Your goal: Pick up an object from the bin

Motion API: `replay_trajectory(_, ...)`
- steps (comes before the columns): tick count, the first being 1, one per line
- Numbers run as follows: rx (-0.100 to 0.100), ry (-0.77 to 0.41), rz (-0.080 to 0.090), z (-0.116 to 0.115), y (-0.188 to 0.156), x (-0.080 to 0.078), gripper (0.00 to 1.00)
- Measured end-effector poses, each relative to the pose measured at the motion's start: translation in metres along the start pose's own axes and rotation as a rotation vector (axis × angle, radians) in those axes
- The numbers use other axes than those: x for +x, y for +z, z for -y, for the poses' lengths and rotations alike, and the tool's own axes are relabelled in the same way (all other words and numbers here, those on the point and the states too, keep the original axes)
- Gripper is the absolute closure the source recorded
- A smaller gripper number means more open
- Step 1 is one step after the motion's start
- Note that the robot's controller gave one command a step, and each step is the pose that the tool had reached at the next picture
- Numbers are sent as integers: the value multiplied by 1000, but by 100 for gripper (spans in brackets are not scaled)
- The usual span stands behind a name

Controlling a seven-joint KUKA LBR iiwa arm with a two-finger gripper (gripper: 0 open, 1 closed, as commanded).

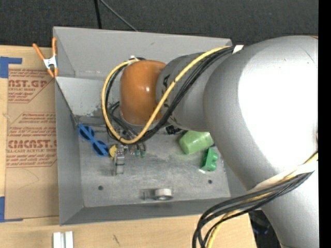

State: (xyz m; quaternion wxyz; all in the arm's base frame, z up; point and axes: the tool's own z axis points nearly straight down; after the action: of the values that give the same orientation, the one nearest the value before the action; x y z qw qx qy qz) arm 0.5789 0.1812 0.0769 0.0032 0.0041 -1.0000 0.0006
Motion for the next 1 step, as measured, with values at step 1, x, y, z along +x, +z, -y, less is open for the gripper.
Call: replay_trajectory(1,-3,-1,9,-1,-6,-3,100)
